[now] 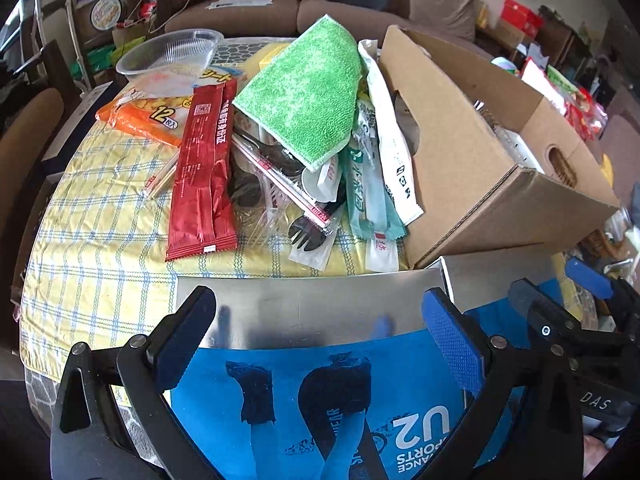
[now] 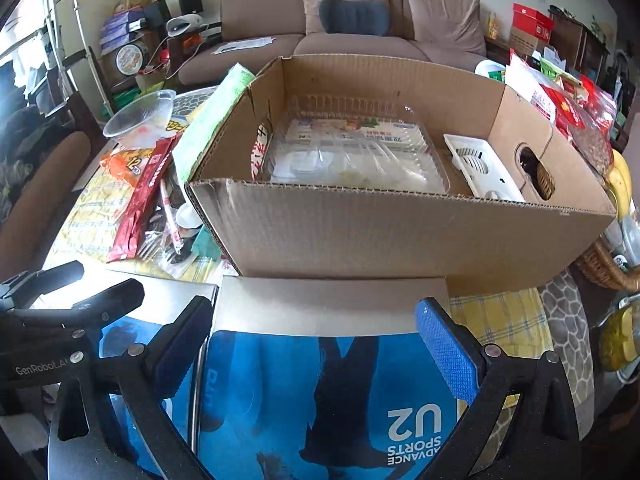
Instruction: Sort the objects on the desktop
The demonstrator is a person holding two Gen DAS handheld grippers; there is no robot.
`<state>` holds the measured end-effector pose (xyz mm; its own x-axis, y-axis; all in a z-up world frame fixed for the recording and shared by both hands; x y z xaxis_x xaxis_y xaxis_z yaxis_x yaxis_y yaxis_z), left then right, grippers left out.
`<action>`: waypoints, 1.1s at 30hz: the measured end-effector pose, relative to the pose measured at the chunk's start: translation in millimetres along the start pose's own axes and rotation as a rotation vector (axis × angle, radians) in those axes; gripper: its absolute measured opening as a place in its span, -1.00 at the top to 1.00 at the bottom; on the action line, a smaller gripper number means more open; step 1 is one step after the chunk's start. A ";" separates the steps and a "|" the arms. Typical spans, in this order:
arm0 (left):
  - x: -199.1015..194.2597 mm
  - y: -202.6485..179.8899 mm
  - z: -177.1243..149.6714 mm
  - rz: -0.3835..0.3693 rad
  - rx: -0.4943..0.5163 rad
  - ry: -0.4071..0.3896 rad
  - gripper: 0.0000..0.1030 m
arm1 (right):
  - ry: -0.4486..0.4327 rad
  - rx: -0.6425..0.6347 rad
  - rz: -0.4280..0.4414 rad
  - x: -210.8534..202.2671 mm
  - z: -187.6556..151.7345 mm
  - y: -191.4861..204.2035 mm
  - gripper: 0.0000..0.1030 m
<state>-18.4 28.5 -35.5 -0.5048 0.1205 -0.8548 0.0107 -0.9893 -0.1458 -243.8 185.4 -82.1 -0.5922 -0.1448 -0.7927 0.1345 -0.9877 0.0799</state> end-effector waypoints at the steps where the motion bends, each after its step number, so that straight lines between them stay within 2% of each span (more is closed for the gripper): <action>1: 3.6 0.3 -3.1 0.003 -0.005 0.005 -1.00 | 0.009 0.002 0.000 4.3 -2.9 -0.9 -1.00; 10: 9.8 -5.3 -2.3 0.071 0.030 -0.059 -1.00 | 0.030 -0.006 -0.017 24.5 -15.7 -11.8 -1.00; 13: 13.1 -4.6 -2.7 0.118 0.036 -0.072 -1.00 | 0.022 -0.014 -0.013 27.4 -14.4 -10.7 -1.00; 17: 15.2 -2.0 -1.5 0.146 0.010 -0.088 -1.00 | 0.019 -0.027 -0.018 33.3 -9.9 -10.9 -1.00; 33: 15.8 -1.1 -0.7 0.141 0.003 -0.090 -1.00 | 0.001 -0.021 -0.049 37.3 -6.9 -16.1 -1.00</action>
<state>-25.8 31.5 -49.1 -0.5739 -0.0274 -0.8184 0.0846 -0.9961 -0.0260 -262.5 196.4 -117.1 -0.5977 -0.0965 -0.7959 0.1219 -0.9921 0.0287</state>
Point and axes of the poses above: each gripper's, at about its wrist camera, not at the fingertips, and x roughly the way its jaws point, y to its left, z to its top, the point moved 6 cm from there along x, roughly the way its jaws point, and after that the axes turned 2 degrees about -x, right-handed, at the moved point
